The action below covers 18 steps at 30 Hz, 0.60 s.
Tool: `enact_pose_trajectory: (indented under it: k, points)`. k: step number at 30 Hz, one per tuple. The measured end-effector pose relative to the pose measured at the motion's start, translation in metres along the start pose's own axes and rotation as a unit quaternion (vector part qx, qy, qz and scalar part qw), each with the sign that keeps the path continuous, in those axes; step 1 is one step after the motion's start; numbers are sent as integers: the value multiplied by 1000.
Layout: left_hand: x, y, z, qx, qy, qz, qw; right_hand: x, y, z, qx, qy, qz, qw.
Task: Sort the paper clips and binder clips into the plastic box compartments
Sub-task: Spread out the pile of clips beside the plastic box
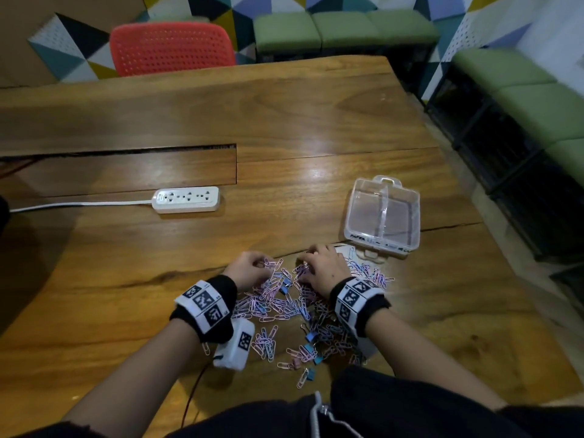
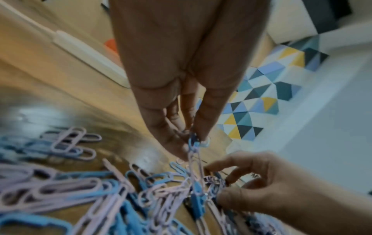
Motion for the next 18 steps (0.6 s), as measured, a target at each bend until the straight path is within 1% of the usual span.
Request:
enact_pose_trajectory:
  k: [3,6,8,9,10,11,13,14,16,18]
  points:
    - [-2,6,0,-18,-39,-125,991,-2,4,0,-11,-8,43,999]
    - [-2,19,2,-29,-59,-296,953,0,4,-1,-11,-10,67,998]
    - [1,27,2,-39,-63,-346,935,1,2,-3,-6,-11,91,996]
    - [2,31,3,-41,-66,-347,934,3,0,-4,-1,-12,104,994]
    - [5,32,4,-38,-63,-322,944,5,-1,-5,4,-11,119,993]
    - [8,33,7,-30,-53,-268,961,8,-2,-6,10,-5,142,990]
    - [19,34,13,-12,-15,-107,994,20,-7,-9,31,23,229,973]
    - [24,34,15,3,7,-18,1000,26,-11,-12,48,41,289,955]
    - [37,36,17,34,51,128,990,37,-18,-20,72,72,412,906]
    - [48,47,16,15,87,242,966,49,-17,-27,69,107,521,844]
Point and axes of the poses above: each hand's wrist, its own z-axis towards the middle knuckle, its own y-axis out of the palm, x = y × z, the point moved 10 cm from there along z, towards the middle knuckle, and after that the axes turned 11 degrees about z, right-handed, at the moved point
